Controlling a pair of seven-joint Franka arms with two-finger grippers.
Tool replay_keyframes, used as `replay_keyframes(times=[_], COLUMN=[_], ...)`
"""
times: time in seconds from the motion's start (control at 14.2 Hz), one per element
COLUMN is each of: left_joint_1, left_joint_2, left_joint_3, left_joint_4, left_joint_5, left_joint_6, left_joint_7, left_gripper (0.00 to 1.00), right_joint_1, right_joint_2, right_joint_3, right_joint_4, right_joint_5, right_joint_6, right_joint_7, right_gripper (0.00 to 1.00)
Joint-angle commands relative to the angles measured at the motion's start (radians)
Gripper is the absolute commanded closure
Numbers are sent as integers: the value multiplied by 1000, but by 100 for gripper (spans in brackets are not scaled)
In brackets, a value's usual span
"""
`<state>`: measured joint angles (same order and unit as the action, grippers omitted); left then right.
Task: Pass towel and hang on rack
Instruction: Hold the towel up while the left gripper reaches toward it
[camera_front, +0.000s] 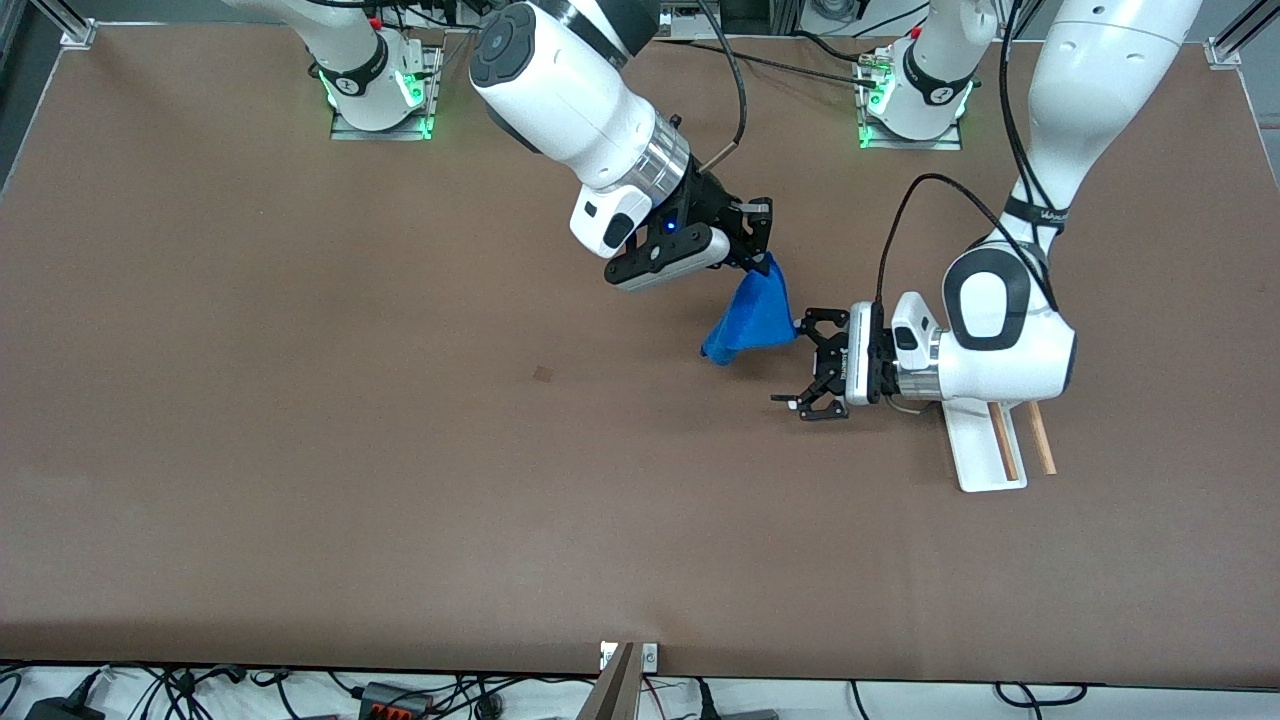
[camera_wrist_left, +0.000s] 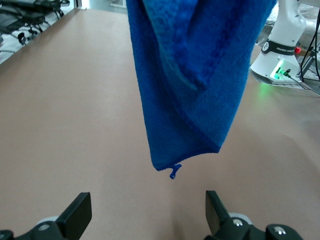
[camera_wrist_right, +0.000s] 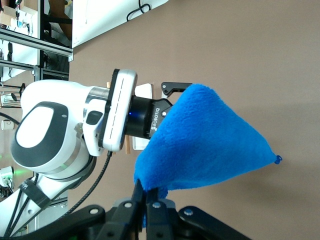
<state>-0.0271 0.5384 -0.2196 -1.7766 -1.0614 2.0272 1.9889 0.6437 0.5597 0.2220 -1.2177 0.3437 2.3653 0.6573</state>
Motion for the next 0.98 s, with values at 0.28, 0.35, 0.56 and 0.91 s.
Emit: replay_keyframes(times=[0.28,0.35,0.56,0.91], left_joint_1=[-24,-11,-2,15], left_joint_2=[-11,-9,-29,-34], left_joint_3=[-23,-45,-61,-61], left_joint_4=[-55,-60,-90,-112], left_joint_5=[-141,-143,-154,-236], left_joint_6=[-11,-15,-25,-58], left_joint_7=[120,128,154,283], left_gripper=[0,0,3,59], right_joint_1=[7,8,5,5], right_joint_2=[8,8,8,8], right_joint_3=[-3,-3,-3,-4], right_joint_4=[18,18,18,17], right_joint_5=[3,5,3,1], right_joint_6=[0,-1,0,-1], right_joint_7=[10,12,10,10], right_gripper=[100,100,100,100])
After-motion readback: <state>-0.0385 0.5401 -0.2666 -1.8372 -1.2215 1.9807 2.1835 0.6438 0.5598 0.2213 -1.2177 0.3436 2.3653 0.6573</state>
